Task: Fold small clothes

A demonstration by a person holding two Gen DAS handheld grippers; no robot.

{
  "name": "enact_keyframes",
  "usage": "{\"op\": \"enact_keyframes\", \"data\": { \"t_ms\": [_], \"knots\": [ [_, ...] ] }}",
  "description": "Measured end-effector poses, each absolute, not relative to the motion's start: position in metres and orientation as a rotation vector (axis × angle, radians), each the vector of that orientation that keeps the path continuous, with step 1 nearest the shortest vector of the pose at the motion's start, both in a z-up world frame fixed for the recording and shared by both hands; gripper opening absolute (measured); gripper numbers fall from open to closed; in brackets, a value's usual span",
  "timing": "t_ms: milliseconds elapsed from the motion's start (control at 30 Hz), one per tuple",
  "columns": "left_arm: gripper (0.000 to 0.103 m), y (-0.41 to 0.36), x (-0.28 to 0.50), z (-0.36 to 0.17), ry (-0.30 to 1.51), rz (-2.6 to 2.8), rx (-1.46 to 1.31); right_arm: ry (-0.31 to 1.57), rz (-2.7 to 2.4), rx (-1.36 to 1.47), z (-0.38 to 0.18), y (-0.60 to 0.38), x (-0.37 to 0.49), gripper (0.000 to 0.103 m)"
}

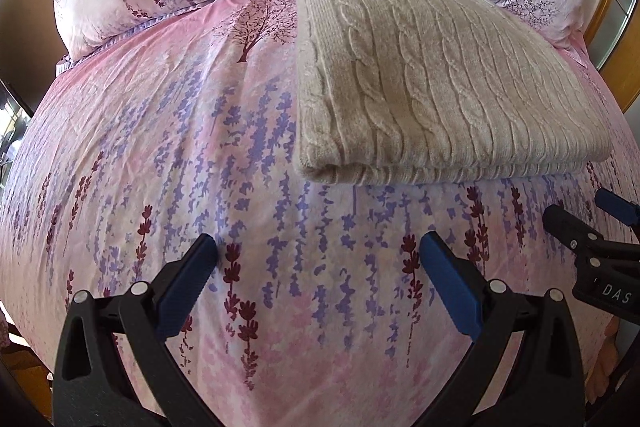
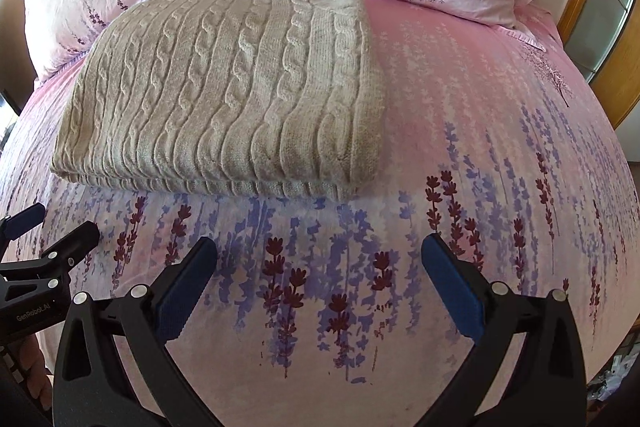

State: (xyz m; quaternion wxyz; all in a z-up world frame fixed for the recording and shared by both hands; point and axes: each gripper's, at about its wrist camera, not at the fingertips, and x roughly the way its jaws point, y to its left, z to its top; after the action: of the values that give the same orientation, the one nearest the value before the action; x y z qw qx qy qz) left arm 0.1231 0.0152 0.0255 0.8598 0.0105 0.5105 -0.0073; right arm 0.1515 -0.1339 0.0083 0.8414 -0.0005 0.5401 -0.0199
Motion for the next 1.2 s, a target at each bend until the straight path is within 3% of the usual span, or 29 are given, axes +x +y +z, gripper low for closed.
{"op": "enact_keyframes", "data": {
  "t_ms": [1200],
  "knots": [
    [0.101, 0.021, 0.144, 0.023, 1.123, -0.008, 0.007, 1.129, -0.059, 0.008, 0.008, -0.133, 0.151, 0.102]
  ]
}}
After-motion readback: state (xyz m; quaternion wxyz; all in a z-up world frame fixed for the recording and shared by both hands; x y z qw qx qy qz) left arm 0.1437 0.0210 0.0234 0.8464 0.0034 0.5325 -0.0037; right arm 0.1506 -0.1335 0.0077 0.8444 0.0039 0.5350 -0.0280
